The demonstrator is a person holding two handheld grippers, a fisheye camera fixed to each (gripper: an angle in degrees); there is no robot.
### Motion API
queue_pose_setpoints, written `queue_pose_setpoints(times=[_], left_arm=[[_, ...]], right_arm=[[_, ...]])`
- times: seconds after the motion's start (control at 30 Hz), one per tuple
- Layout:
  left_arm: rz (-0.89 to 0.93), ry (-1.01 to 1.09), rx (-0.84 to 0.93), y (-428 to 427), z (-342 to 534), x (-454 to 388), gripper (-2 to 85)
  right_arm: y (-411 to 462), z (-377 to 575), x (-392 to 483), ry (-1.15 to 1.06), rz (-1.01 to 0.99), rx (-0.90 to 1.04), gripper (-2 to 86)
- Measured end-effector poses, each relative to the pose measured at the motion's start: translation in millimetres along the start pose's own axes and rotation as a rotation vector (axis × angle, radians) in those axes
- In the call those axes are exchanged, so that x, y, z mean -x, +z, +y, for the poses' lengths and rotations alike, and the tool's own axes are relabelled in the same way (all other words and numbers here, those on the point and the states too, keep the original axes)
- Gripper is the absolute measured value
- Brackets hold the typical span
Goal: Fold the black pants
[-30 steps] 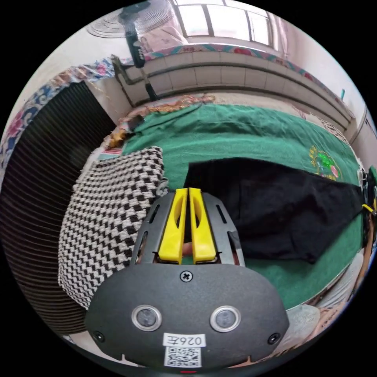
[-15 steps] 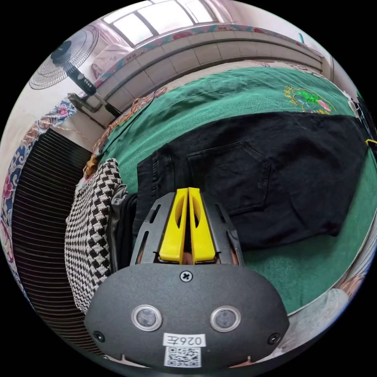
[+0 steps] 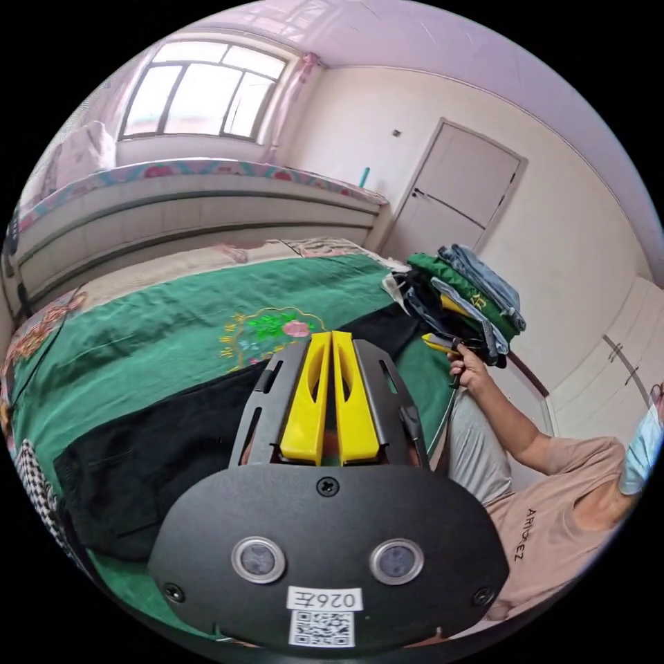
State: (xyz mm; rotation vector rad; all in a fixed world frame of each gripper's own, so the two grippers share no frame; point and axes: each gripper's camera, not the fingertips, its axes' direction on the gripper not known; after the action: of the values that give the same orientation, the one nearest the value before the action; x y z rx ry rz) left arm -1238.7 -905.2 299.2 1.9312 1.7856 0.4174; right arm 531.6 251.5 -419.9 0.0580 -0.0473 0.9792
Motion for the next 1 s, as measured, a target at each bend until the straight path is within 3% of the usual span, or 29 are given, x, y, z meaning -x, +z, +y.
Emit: queue_pose_setpoints(times=[0.27, 0.4, 0.6, 0.83, 1.0], left_arm=[[0.111, -0.023, 0.204, 240, -38, -43, -1.0], [0.051, -0.079, 0.393, 340, -23, -25, -0.8], [0.204, -0.178, 0.335, 327, -21, 12, -1.0], [0.100, -0.090, 0.397, 309, -43, -10, -1.0], [0.004, -0.035, 0.458, 248, -56, -14, -1.0]], right_arm=[[18, -17, -72, 0.143, -0.095, 0.022, 6.6], [34, -37, -85, 0.131, -0.122, 0.051, 4.2], [47, -62, -88, 0.131, -0.148, 0.044, 3.5], [40, -76, -87, 0.137, -0.236, -0.009, -0.7], [1, -84, -49, -0.006, -0.632, -0.053, -1.5]])
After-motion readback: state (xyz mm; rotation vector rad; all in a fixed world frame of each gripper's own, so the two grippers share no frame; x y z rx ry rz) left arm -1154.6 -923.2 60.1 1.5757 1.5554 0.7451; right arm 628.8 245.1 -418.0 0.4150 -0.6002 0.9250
